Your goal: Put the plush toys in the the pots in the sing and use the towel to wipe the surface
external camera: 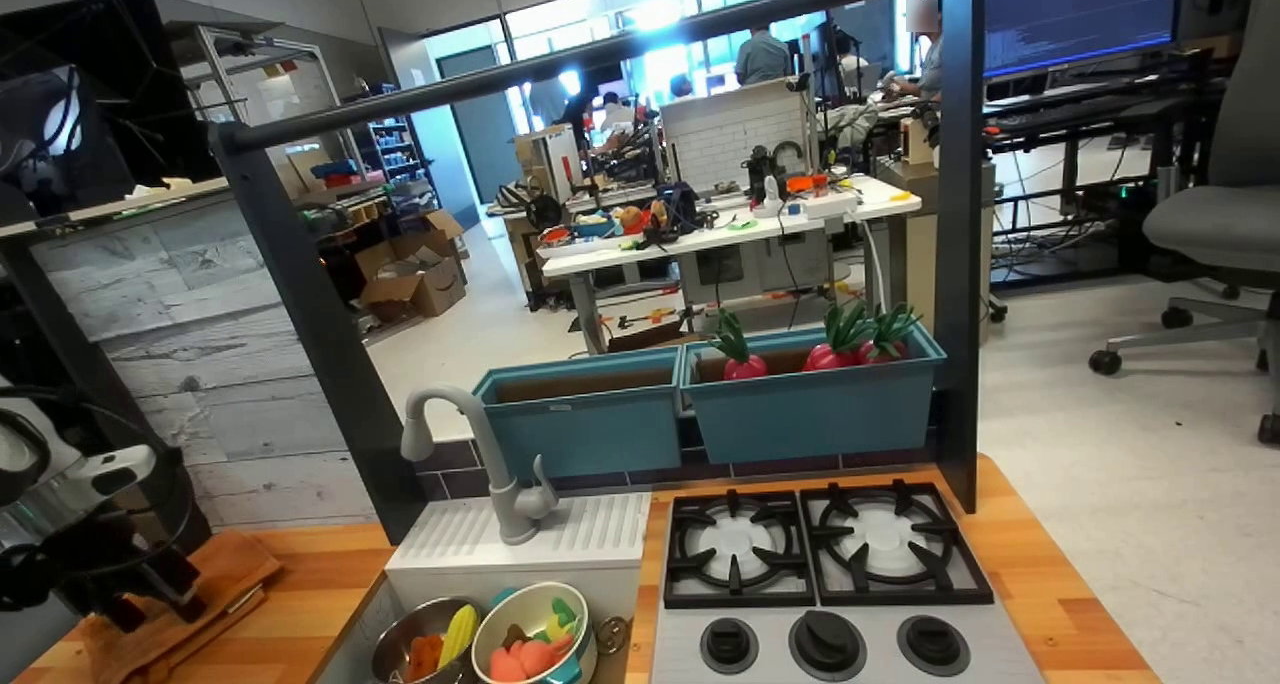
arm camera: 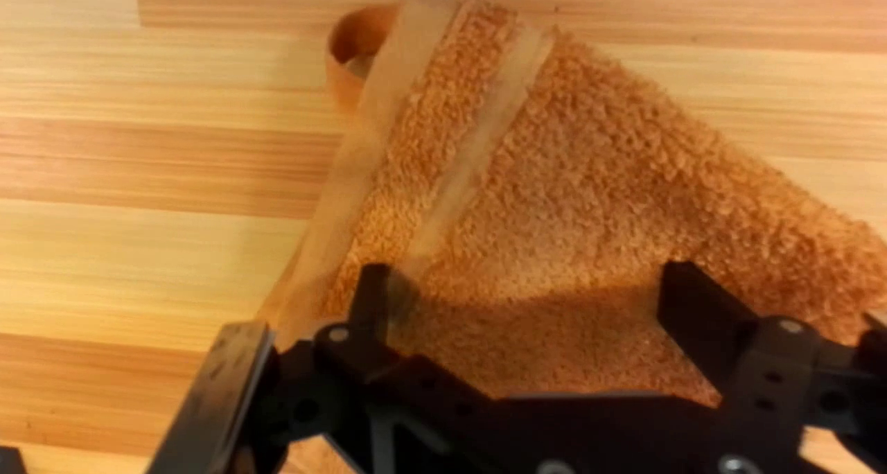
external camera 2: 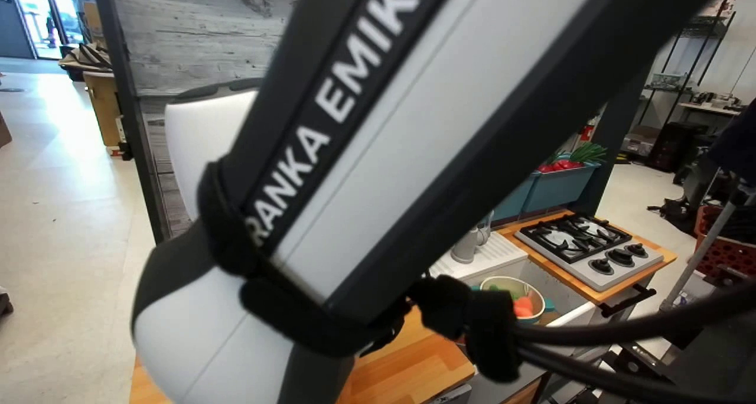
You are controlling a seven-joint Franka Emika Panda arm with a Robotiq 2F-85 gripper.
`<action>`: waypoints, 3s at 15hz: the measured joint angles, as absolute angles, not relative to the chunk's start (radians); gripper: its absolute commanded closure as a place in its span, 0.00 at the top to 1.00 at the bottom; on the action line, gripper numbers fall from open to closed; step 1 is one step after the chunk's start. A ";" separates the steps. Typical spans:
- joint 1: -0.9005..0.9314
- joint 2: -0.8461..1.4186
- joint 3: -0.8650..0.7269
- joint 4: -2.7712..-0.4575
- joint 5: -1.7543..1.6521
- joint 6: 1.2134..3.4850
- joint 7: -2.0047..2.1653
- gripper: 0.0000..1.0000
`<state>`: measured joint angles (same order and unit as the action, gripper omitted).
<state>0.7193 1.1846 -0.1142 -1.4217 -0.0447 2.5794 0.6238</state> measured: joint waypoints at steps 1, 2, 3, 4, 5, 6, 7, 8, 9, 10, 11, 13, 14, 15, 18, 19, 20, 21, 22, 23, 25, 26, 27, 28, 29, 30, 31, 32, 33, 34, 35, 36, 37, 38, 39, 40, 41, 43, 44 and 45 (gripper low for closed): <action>0.693 1.189 -0.089 -1.422 -0.042 2.592 0.610 1.00; 0.674 1.190 -0.074 -1.421 -0.041 2.594 0.600 1.00; 0.662 1.190 -0.065 -1.420 -0.040 2.594 0.592 1.00; 0.658 1.190 -0.061 -1.420 -0.039 2.594 0.590 1.00; 0.658 1.190 -0.061 -1.420 -0.038 2.594 0.590 1.00; 0.658 1.190 -0.061 -1.420 -0.039 2.594 0.590 1.00; 0.660 1.190 -0.063 -1.419 -0.039 2.594 0.594 1.00; 0.662 1.192 -0.066 -1.417 -0.041 2.593 0.595 1.00; 0.665 1.198 -0.064 -1.407 -0.041 2.583 0.595 1.00; 0.671 1.213 -0.061 -1.386 -0.045 2.567 0.592 1.00; 0.681 1.237 -0.058 -1.353 -0.052 2.537 0.591 1.00; 0.712 1.297 -0.055 -1.266 -0.054 2.466 0.591 1.00; 0.728 1.322 -0.055 -1.219 -0.055 2.433 0.591 1.00; 0.741 1.338 -0.056 -1.178 -0.055 2.396 0.591 1.00; 0.754 1.364 -0.071 -1.115 -0.055 2.325 0.615 1.00; 0.753 1.365 -0.084 -1.114 -0.054 2.308 0.633 1.00; 0.750 1.362 -0.100 -1.118 -0.052 2.294 0.657 1.00; 0.745 1.355 -0.119 -1.134 -0.052 2.291 0.681 1.00; 0.737 1.345 -0.141 -1.157 -0.052 2.291 0.705 1.00; 0.726 1.334 -0.163 -1.183 -0.051 2.291 0.726 1.00; 0.703 1.316 -0.201 -1.228 -0.050 2.291 0.774 1.00; 0.694 1.312 -0.212 -1.240 -0.050 2.292 0.793 1.00; 0.687 1.311 -0.213 -1.241 -0.055 2.296 0.809 1.00; 0.686 1.312 -0.211 -1.240 -0.061 2.299 0.823 1.00; 0.689 1.313 -0.207 -1.238 -0.072 2.306 0.836 1.00; 0.696 1.317 -0.202 -1.232 -0.089 2.327 0.849 1.00; 0.706 1.323 -0.194 -1.223 -0.101 2.352 0.858 1.00; 0.718 1.332 -0.181 -1.207 -0.110 2.379 0.864 1.00; 0.732 1.343 -0.166 -1.187 -0.116 2.409 0.867 1.00; 0.748 1.356 -0.153 -1.166 -0.118 2.441 0.867 1.00; 0.766 1.372 -0.140 -1.141 -0.118 2.466 0.868 1.00; 0.784 1.386 -0.129 -1.116 -0.118 2.479 0.869 1.00; 0.795 1.398 -0.120 -1.094 -0.118 2.481 0.869 1.00; 0.798 1.403 -0.110 -1.082 -0.114 2.477 0.869 1.00; 0.795 1.404 -0.106 -1.080 -0.110 2.474 0.870 1.00; 0.788 1.403 -0.103 -1.082 -0.102 2.471 0.877 1.00; 0.781 1.400 -0.103 -1.087 -0.088 2.463 0.890 1.00; 0.763 1.378 -0.108 -1.129 -0.069 2.459 0.926 1.00; 0.754 1.360 -0.114 -1.162 -0.064 2.459 0.946 1.00; 0.748 1.341 -0.127 -1.199 -0.063 2.460 0.970 1.00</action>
